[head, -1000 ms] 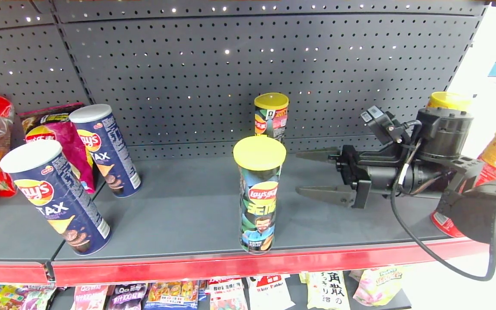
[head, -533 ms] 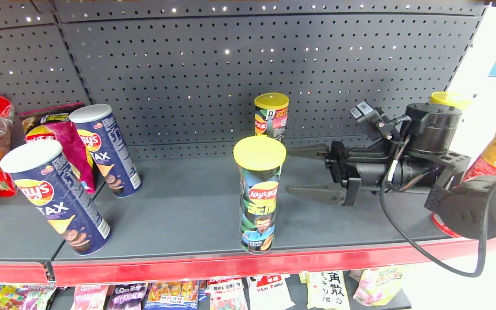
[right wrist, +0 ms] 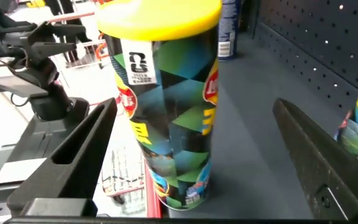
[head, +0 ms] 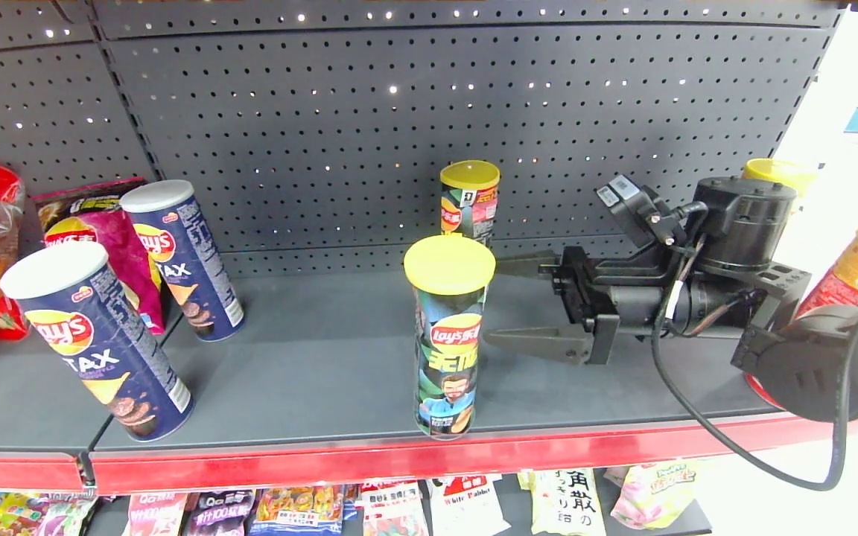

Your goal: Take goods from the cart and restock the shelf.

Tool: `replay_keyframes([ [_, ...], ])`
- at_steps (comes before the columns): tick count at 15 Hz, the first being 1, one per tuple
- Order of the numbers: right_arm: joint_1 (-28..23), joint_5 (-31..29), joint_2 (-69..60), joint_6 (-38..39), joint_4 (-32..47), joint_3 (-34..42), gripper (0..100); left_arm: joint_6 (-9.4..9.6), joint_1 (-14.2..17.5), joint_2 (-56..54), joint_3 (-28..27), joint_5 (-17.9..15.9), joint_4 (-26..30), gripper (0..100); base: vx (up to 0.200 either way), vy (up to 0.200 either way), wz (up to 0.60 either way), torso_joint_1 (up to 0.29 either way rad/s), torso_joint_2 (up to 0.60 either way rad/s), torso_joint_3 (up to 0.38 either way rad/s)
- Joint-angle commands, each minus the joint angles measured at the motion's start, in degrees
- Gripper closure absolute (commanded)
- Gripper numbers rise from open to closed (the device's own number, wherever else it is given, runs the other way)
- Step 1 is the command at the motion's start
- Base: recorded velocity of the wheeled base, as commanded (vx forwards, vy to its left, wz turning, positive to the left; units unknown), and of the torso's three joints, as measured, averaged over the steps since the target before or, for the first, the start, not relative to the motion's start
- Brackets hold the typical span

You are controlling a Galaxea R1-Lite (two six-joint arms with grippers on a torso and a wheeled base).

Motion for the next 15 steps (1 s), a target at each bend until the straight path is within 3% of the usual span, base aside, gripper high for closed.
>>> replay_keyframes([
  [1, 0.4, -0.1, 0.0, 0.1, 0.1, -0.1, 0, 0.03, 0.0, 0.0, 0.0, 0.0, 0.0, 0, 0.000, 0.000, 0.00, 0.000, 0.00, 0.000],
  [15, 2.4, -1.3, 2.3, 0.0, 0.7, -0.8, 0, -0.06, 0.0, 0.0, 0.0, 0.0, 0.0, 0, 0.000, 0.000, 0.00, 0.000, 0.00, 0.000],
])
